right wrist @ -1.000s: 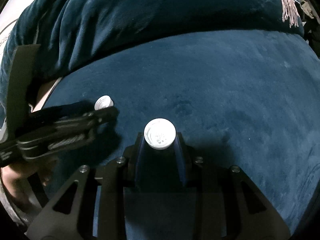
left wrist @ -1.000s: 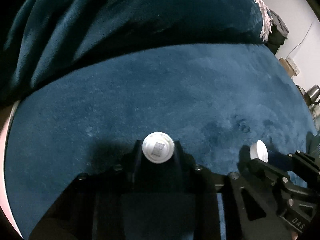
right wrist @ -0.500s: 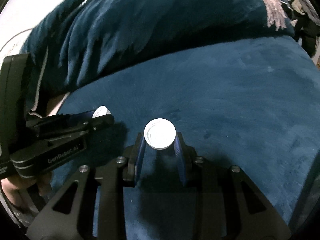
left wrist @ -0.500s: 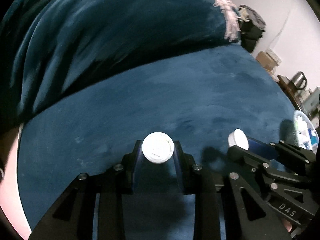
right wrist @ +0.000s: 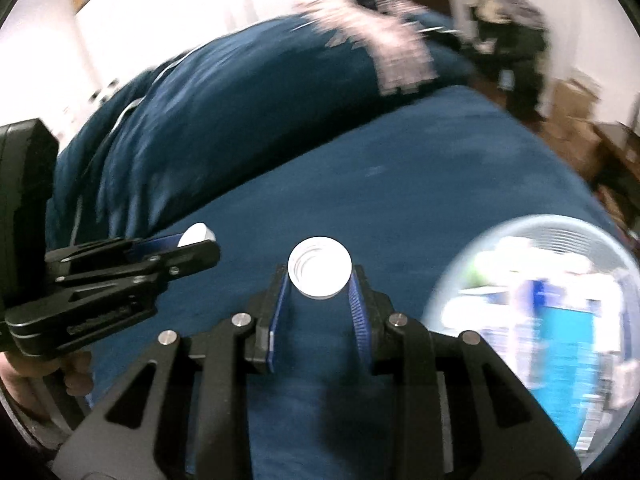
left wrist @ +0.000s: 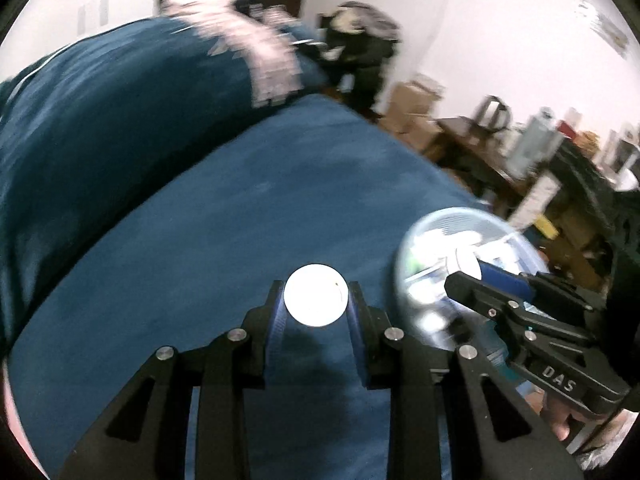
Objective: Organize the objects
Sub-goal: 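Carry both white caps over the basket and open both grippers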
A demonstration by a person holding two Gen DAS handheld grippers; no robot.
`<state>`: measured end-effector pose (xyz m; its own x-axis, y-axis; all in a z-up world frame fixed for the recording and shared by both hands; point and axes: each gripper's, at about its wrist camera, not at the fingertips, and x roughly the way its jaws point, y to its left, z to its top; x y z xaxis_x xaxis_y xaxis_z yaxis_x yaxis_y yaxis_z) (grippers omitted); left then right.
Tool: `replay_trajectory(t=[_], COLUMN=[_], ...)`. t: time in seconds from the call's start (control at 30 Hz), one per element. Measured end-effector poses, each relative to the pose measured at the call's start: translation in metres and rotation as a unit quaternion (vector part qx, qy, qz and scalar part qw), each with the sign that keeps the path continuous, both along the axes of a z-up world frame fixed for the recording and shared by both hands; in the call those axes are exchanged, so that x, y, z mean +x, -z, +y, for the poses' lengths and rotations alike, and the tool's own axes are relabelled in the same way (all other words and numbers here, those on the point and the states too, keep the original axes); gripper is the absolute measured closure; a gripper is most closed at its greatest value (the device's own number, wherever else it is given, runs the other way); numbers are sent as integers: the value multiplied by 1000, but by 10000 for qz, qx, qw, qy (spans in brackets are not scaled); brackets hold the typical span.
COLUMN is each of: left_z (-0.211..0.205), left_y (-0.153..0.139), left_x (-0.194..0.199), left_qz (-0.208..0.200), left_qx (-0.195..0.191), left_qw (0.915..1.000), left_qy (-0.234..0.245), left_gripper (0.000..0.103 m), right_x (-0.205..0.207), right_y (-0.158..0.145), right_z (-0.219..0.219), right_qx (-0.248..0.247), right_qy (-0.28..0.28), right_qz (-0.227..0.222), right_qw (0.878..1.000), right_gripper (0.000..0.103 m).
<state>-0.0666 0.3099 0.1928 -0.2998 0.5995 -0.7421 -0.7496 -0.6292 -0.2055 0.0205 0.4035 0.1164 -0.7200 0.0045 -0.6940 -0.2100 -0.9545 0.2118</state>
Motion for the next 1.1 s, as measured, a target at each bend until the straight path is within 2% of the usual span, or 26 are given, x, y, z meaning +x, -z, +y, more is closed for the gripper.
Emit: replay_trajectory(t=[0.13,0.3,0.5,0.53,0.57,0.6,0.63,0.67,0.7,0.73,0.77,0.83,0.9,1.1], left_z=[64,120,146,149,151,151,152,148,142,138,134,132,130,128], left_y=[-8,4,20,23,27,28,29,27,26,24,23,23,23,20], left_x=[21,41,44,43,42,42,42,41,40,38,36,34,34,41], left_qz=[-270,-557,-625,-627,-616,-594,-538,-438,-383,-368,-397,-391,-365,-335], left_qx=[229,210,116,76,16,-35,-42,6,33,35,25,6,-28,-57], left_qw=[9986,9958,9958,9961,9963,9964,9969,9977,9982,9986,9987,9989,9989,9989], left_qy=[405,695,654,622,603,600,565,514,454,366,320,277,277,309], left_gripper=[73,73,73,70,49,32,12,2,1,1,1,1,1,1], right_x=[32,45,42,44,44,42,44,46,50,54,57,65,69,68], right_y=[-7,-15,-14,-12,-8,-3,-1,0,0,-1,-2,-2,-3,-11], right_z=[60,107,132,138,141,146,151,153,154,156,157,160,161,153], right_qx=[39,-92,-208,-290,-366,-458,-509,-532,-450,-439,-458,-501,-548,-207], right_qy=[756,1287,1531,1569,1594,1632,1655,1707,1804,1821,1844,1938,1939,1824], right_qz=[-91,-115,-51,-47,-115,-293,-371,-370,-332,-282,-241,-175,-130,-201], right_qw=[9971,9916,9880,9872,9865,9851,9842,9832,9820,9819,9815,9796,9794,9828], right_gripper=[72,72,72,72,72,70,67,55,49,37,31,10,2,1])
